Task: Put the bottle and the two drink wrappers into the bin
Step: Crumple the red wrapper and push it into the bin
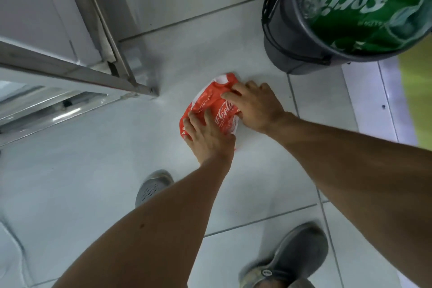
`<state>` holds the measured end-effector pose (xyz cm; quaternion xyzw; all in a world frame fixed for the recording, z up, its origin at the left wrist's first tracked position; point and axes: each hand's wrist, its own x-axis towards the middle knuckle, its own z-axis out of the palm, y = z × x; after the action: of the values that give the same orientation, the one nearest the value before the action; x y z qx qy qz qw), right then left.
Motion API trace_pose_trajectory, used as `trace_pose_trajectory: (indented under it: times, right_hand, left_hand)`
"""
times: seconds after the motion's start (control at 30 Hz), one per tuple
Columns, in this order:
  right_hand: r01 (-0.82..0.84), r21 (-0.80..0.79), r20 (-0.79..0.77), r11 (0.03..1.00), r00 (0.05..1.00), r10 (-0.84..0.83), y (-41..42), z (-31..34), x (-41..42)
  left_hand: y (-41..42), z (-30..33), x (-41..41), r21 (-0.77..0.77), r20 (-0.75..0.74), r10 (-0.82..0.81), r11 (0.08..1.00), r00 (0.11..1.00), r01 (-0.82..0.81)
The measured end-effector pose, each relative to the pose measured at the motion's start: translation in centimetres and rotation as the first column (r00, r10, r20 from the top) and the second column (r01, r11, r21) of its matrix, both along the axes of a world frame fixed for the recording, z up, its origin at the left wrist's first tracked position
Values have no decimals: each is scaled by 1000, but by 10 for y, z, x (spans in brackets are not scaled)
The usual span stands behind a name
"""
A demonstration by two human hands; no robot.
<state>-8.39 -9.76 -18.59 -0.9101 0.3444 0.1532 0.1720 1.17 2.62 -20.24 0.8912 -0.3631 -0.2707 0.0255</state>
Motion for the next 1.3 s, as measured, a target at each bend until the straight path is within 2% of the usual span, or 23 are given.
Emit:
trace_pose_trajectory:
  times: [0.2,0.37,0.53,0.6,0.7,0.8,0.9,1.0,1.07,1.17,1.3]
  right_hand:
    - [188,34,69,982,979,-190,39,53,-25]
    - [254,34,90,966,962,-257,41,148,-38]
    - [290,-16,150,957,947,-285,14,245,-59]
    - [298,-73,210,952,938,-277,-5,274,-75]
    - [408,-179,279,895,894,-351,-41,307,-106]
    - [505,-292,281,812,857,-432,-70,315,-128]
    - [574,-346,246,742,819,-519,-92,304,-139]
    - [610,-383,166,694,784,-598,-110,287,-138]
    - [580,-412,101,703,796,-597,-116,273,-132]
    - [533,-415,13,737,814,-581,-118,254,-119]
    - [506,-250,-160,825,819,-551,-110,222,-93]
  left_hand:
    - [12,49,9,-58,25,-155,986,988,157]
    - [5,144,15,-107,29,-319,941,947,320]
    - [-40,238,13,-221,6,-421,884,907,412]
    - [-67,259,9,-277,-29,-489,842,872,463]
    - [-125,281,-11,-342,-80,-569,787,818,514]
    - [-182,283,-37,-415,-123,-646,723,754,552]
    - [-225,265,-58,-438,-92,-706,662,702,608]
    - [-245,242,-67,-363,-97,-691,694,716,622]
    - [-238,232,-65,-283,-96,-676,722,731,631]
    - [-217,217,-50,-212,-26,-705,696,708,686]
    - [-193,197,-29,-154,45,-753,644,656,749]
